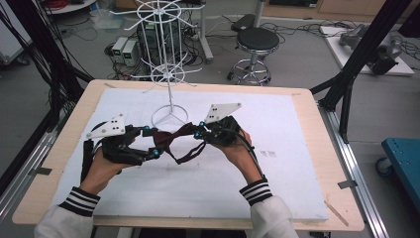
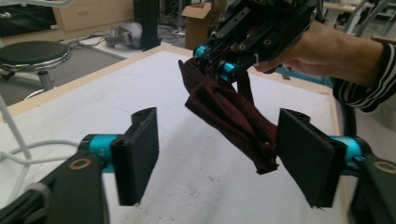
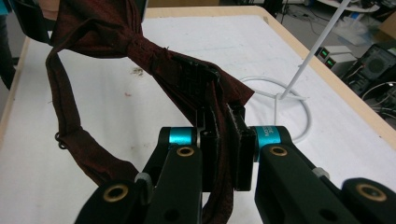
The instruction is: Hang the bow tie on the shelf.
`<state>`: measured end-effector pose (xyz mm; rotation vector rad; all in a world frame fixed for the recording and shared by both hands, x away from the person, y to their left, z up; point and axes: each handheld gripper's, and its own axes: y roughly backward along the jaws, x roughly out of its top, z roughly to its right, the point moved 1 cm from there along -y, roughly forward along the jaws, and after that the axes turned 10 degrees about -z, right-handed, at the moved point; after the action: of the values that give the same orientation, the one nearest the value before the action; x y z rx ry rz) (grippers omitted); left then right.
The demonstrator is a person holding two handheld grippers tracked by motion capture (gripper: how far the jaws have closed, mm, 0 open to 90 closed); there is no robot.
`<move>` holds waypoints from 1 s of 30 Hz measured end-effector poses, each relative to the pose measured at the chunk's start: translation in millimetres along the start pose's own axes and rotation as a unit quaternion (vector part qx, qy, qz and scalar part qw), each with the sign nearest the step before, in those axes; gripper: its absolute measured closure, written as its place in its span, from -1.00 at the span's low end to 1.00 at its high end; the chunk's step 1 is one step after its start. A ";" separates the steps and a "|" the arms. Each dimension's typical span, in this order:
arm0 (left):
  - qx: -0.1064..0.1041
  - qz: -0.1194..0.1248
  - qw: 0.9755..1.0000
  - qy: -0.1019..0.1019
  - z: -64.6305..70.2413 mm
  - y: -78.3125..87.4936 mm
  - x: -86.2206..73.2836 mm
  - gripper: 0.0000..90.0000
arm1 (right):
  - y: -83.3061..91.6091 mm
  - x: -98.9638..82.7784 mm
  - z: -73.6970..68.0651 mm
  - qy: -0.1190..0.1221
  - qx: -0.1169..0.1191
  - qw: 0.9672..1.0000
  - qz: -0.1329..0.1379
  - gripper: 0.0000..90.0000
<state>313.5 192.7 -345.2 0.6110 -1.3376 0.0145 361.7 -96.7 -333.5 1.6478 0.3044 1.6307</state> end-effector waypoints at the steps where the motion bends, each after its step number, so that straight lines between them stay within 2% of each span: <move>1: -0.002 -0.002 1.000 0.002 0.2 0.0 1.3 -0.25 | 0.0 0.2 0.0 0.002 -0.001 1.000 0.001 0.90; 5: -0.010 -0.002 1.000 0.007 1.9 -1.0 4.5 0.01 | 1.2 1.0 -1.1 0.004 -0.002 1.000 0.005 0.90; 9: -0.007 0.001 1.000 0.015 3.0 -1.9 7.4 0.24 | 0.4 2.0 -2.7 0.013 -0.004 1.000 0.004 0.90; 14: 0.004 -0.009 1.000 0.025 3.6 -1.0 7.7 0.60 | 0.7 1.7 -2.7 0.009 -0.007 1.000 0.004 0.90; 16: 0.008 -0.011 1.000 0.022 3.7 -0.5 7.6 0.78 | 0.6 1.7 -2.7 0.010 -0.007 1.000 0.008 0.89; 19: 0.016 -0.009 1.000 0.015 5.5 -0.4 8.1 0.86 | 1.1 1.2 -2.7 0.008 -0.008 1.000 0.011 0.90; 26: 0.035 0.002 0.999 0.007 8.7 1.0 10.1 0.88 | 2.8 -0.5 -1.6 0.002 -0.003 1.000 0.026 0.86; 28: 0.037 0.003 0.999 0.008 8.6 1.3 10.2 0.88 | 3.3 -1.1 -1.1 0.003 -0.003 1.000 0.029 0.78; 29: 0.040 0.002 0.999 0.007 8.6 1.5 10.1 0.88 | 3.6 -1.5 -0.8 0.001 -0.001 1.000 0.031 0.63; 30: 0.041 0.005 0.999 0.007 8.6 1.7 10.2 0.88 | 3.5 -2.0 -0.4 -0.003 -0.002 0.999 0.036 0.32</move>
<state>307.8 187.1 -334.4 0.6729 -1.3321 0.0824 359.8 -100.2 -332.7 1.6783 0.2419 1.6770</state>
